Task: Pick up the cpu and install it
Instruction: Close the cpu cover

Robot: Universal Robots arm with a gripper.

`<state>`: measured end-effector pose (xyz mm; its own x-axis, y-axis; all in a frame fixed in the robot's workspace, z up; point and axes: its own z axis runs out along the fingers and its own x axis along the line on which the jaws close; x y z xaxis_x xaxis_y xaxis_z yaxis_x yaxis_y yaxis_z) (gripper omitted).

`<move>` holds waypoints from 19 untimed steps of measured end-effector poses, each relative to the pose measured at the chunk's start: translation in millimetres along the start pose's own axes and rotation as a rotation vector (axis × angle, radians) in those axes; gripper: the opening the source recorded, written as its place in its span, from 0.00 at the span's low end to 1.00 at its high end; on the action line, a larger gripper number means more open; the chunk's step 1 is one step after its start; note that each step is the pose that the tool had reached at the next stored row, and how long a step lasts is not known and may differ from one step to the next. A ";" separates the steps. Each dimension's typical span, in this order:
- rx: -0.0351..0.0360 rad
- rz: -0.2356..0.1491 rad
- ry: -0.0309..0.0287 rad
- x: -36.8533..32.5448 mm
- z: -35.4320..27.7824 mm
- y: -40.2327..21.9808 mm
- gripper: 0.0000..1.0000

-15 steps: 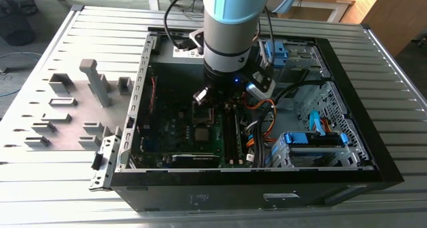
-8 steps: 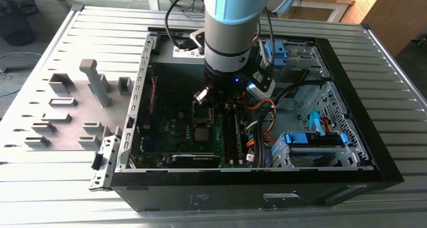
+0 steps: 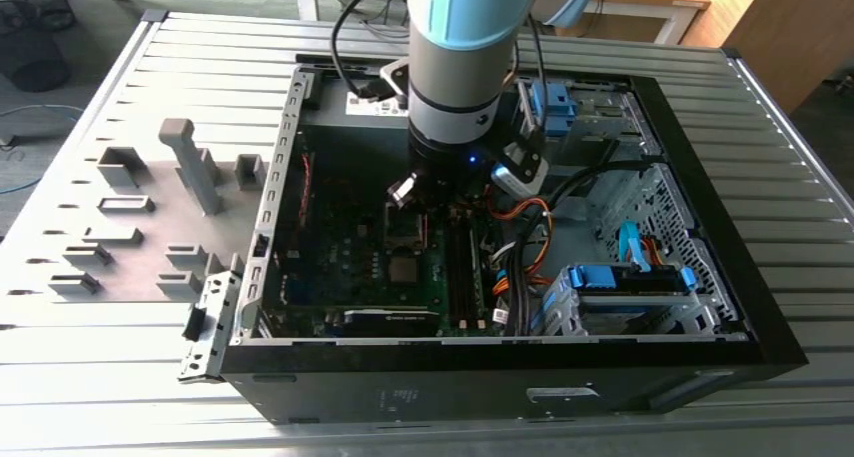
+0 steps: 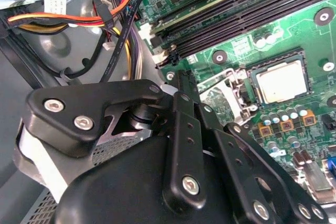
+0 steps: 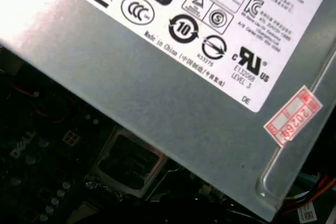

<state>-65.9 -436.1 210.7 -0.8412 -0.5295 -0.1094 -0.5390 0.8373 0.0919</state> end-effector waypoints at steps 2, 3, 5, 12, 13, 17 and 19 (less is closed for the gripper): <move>0.0001 0.000 0.0001 -0.3 1.6 0.5 0.11; 0.0002 0.000 0.0003 -0.4 2.4 1.0 0.11; 0.0001 0.000 0.0001 -1.0 3.8 1.9 0.11; 0.0004 -0.001 0.0007 -2.1 8.1 5.0 0.11; 0.0003 -0.001 0.0007 -2.2 8.4 5.2 0.11; -0.0012 -0.002 -0.0005 -2.0 8.8 5.4 0.11; -0.0014 -0.002 -0.0006 -1.7 8.8 5.6 0.11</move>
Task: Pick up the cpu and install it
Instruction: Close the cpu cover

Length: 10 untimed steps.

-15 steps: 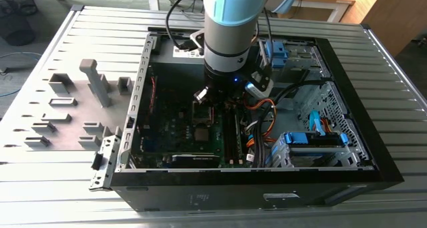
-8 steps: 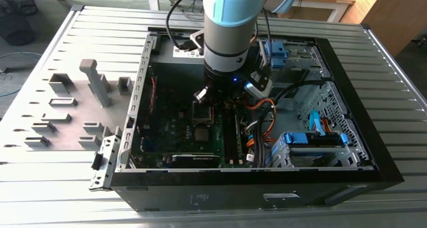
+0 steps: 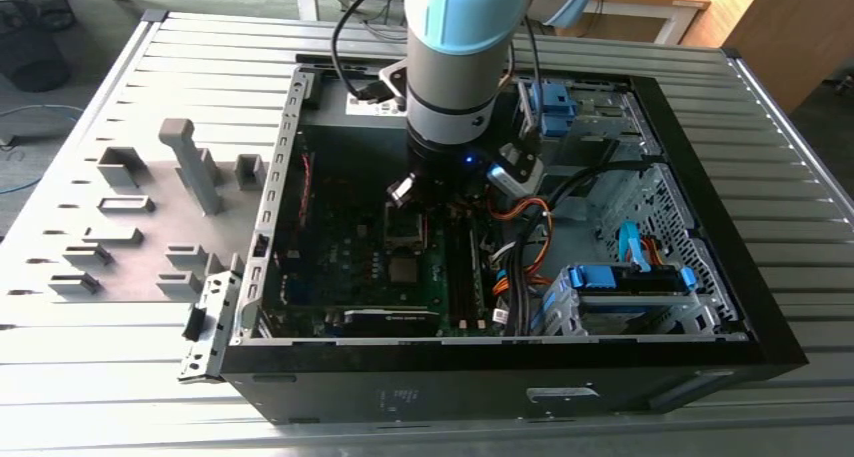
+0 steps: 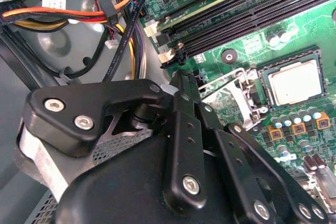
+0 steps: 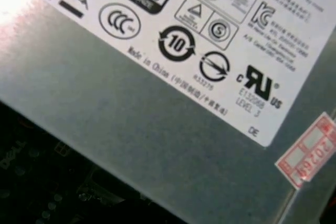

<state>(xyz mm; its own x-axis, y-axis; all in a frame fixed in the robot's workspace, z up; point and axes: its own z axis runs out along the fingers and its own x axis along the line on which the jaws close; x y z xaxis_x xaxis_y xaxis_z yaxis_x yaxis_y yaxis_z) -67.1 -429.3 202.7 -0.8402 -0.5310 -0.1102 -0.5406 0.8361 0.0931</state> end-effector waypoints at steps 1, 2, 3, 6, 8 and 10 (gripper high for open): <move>0.0000 0.000 -0.0001 0.2 0.0 0.1 0.11; -0.0001 0.000 -0.0003 0.5 0.0 0.3 0.11; -0.0002 -0.001 -0.0008 0.9 -0.1 0.5 0.11; -0.0005 -0.002 -0.0027 2.2 -0.2 1.4 0.11; -0.0014 -0.003 -0.0045 3.0 -0.2 1.9 0.11; -0.0026 -0.003 -0.0062 3.7 -0.2 2.3 0.11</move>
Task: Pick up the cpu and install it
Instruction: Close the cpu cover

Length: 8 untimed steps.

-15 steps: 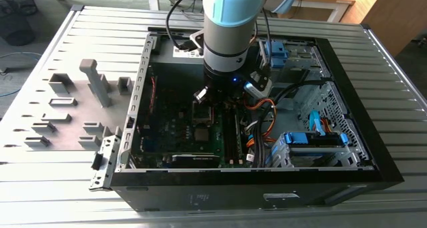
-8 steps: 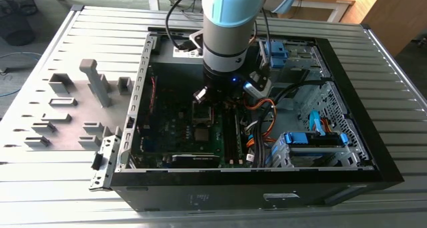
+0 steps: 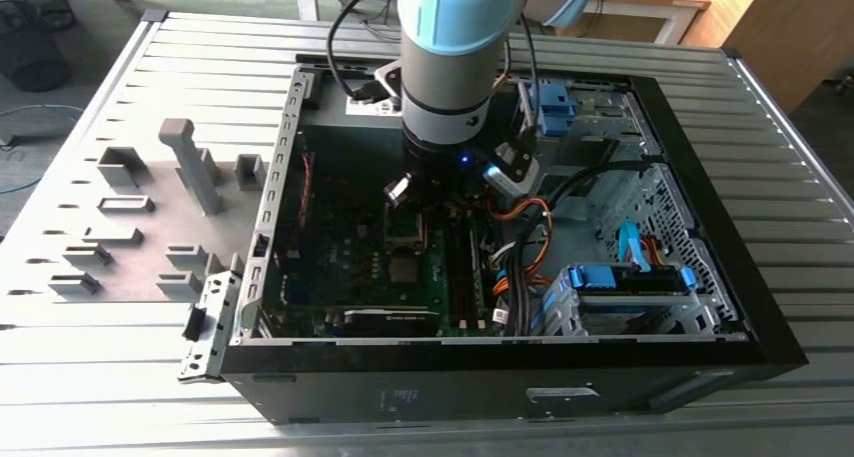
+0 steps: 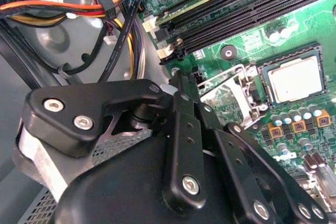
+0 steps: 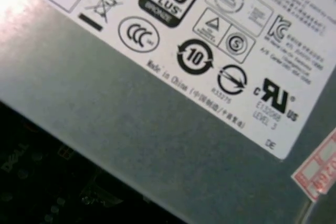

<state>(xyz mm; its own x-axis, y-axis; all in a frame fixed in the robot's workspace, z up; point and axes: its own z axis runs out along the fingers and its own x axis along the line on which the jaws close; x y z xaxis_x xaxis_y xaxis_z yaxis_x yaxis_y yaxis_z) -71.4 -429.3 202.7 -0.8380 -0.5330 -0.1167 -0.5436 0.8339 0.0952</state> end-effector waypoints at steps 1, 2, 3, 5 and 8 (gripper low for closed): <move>-0.0005 0.000 -0.0006 0.1 0.0 0.1 0.11; -0.0009 -0.001 -0.0010 0.2 0.0 0.1 0.11; -0.0014 -0.001 -0.0013 0.2 -0.1 0.2 0.11; -0.0028 -0.001 -0.0023 0.3 -0.2 0.2 0.11; -0.0051 -0.002 -0.0036 0.3 -0.8 0.3 0.11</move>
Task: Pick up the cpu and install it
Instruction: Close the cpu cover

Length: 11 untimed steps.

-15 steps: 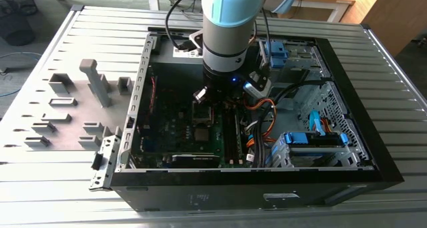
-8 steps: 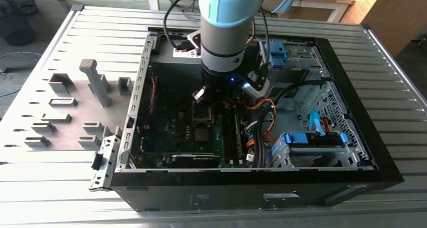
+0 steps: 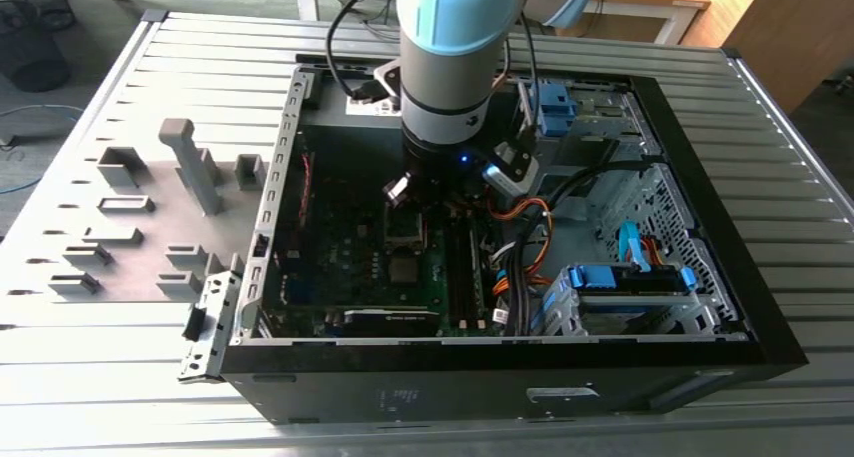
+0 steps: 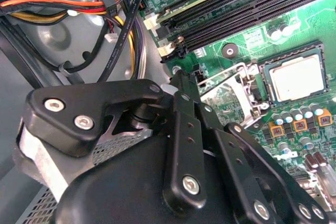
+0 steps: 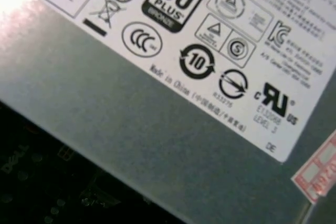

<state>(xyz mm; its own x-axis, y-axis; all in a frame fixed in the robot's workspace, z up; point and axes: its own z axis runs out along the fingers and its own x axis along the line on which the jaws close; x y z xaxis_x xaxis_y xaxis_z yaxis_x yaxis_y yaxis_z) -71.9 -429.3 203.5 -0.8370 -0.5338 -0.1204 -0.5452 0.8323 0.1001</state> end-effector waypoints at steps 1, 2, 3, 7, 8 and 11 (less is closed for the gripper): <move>-0.0009 0.000 -0.0006 -0.1 -0.4 0.0 0.11; -0.0018 0.000 -0.0012 -0.2 -1.0 0.1 0.11; -0.0028 -0.001 -0.0020 -0.3 -1.8 0.2 0.11; -0.0063 -0.002 -0.0043 -0.4 -4.2 0.5 0.11; -0.0074 -0.002 -0.0053 -0.4 -4.2 0.5 0.11; -0.0071 -0.002 -0.0050 -0.4 -4.3 0.5 0.11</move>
<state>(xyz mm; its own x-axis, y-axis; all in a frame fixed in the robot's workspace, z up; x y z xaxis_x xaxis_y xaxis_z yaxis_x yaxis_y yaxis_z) -72.1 -429.3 207.9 -0.8357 -0.5347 -0.1255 -0.5472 0.8301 0.1069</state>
